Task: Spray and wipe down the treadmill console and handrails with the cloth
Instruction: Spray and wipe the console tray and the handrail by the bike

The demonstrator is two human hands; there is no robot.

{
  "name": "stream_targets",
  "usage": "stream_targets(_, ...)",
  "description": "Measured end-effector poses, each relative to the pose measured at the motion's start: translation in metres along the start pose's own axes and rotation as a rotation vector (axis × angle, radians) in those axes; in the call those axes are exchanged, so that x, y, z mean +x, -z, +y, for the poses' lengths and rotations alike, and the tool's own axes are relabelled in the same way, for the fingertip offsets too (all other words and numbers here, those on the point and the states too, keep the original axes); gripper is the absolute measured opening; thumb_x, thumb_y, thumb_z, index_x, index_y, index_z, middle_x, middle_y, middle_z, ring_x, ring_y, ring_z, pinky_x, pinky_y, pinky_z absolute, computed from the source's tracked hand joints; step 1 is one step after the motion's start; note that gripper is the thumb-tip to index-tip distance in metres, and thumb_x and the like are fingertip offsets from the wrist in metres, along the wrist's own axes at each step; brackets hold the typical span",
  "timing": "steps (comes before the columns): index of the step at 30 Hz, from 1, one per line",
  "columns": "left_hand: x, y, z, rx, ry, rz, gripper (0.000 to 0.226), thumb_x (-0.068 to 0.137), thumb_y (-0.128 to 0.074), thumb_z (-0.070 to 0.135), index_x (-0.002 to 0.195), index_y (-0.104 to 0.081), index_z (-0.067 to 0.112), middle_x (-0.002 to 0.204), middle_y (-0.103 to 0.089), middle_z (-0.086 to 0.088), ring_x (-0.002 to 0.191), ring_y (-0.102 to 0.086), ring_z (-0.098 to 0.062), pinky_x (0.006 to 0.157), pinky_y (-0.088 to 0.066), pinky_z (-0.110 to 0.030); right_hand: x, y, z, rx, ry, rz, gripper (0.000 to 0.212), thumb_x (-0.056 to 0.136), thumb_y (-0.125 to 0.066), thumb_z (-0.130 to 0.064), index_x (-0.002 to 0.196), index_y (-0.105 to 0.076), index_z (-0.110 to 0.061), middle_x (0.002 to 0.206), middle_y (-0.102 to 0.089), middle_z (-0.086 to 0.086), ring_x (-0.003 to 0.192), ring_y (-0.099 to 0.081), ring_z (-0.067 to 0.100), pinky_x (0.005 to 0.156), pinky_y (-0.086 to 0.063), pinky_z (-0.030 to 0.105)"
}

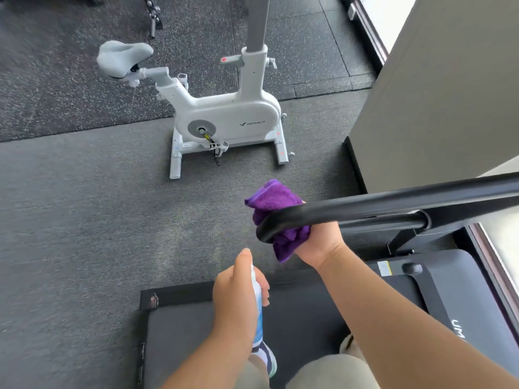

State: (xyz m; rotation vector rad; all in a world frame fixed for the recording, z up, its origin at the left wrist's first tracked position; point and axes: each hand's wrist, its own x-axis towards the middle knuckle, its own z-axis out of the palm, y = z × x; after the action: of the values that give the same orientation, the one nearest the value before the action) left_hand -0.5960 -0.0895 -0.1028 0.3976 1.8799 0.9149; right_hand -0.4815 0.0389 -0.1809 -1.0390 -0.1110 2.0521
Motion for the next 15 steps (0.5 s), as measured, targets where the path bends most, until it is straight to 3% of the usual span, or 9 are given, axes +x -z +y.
stream_targets(1,0.002,0.003,0.002,-0.005,0.0,-0.014,0.057,0.101,-0.047,0.039,0.056,-0.056,0.004,0.054,-0.058,-0.011,0.051,-0.056,-0.023,0.061,-0.045,-0.031,-0.004,0.004,0.0,0.055,-0.009,-0.007,0.047,0.098,-0.037,-0.02,0.13,-0.047,0.012,0.112,-0.051,0.041,0.097,-0.062,0.05,0.083,-0.057,0.057)
stream_targets(2,0.004,0.006,0.004,-0.006,-0.004,-0.035,0.057,0.101,-0.047,0.039,0.056,-0.056,0.004,0.053,-0.058,-0.011,0.051,-0.056,-0.024,0.062,-0.046,-0.032,-0.008,0.007,-0.001,0.131,-0.05,-0.065,0.058,0.099,-0.036,-0.023,0.141,-0.038,0.017,0.135,-0.042,0.049,0.123,-0.05,0.062,0.103,-0.044,0.069)
stream_targets(4,0.006,0.006,0.012,0.004,-0.03,-0.087,0.059,0.101,-0.047,0.038,0.052,-0.055,0.006,0.052,-0.057,-0.011,0.051,-0.056,-0.024,0.063,-0.047,-0.033,-0.029,0.003,-0.001,0.225,-0.055,-0.149,0.064,0.099,-0.03,-0.024,0.146,-0.035,0.019,0.145,-0.036,0.049,0.138,-0.032,0.064,0.11,-0.03,0.071)
stream_targets(6,0.007,0.002,0.023,0.026,-0.064,-0.127,0.061,0.101,-0.047,0.039,0.05,-0.056,0.007,0.05,-0.058,-0.012,0.049,-0.057,-0.024,0.06,-0.045,-0.031,-0.052,0.002,0.01,0.244,0.032,-0.105,0.063,0.091,-0.041,-0.018,0.146,-0.044,0.014,0.15,-0.043,0.037,0.144,-0.036,0.053,0.12,-0.028,0.061)
stream_targets(8,0.006,-0.002,0.035,0.064,-0.103,-0.172,0.061,0.099,-0.048,0.044,0.051,-0.057,0.007,0.05,-0.06,-0.012,0.046,-0.056,-0.021,0.059,-0.042,-0.03,-0.077,0.014,0.014,0.291,0.132,-0.055,0.072,0.075,-0.058,-0.012,0.144,-0.05,0.008,0.151,-0.047,0.032,0.139,-0.049,0.048,0.119,-0.034,0.06)
stream_targets(10,0.0,-0.006,0.047,0.101,-0.146,-0.233,0.06,0.091,-0.047,0.05,0.05,-0.057,0.007,0.051,-0.061,-0.011,0.045,-0.056,-0.018,0.06,-0.042,-0.03,-0.105,0.03,0.006,0.355,0.242,-0.014,0.07,0.063,-0.068,-0.008,0.131,-0.058,0.005,0.138,-0.056,0.03,0.125,-0.06,0.046,0.11,-0.042,0.062)
stream_targets(15,-0.028,-0.04,0.066,0.234,-0.202,-0.41,0.063,0.1,-0.046,0.044,0.064,-0.059,-0.005,0.054,-0.062,-0.01,0.051,-0.057,-0.017,0.063,-0.043,-0.032,-0.178,0.069,-0.053,0.316,0.395,-0.003,0.057,0.079,-0.044,-0.014,0.127,-0.064,0.009,0.127,-0.065,0.032,0.116,-0.066,0.044,0.103,-0.052,0.056)
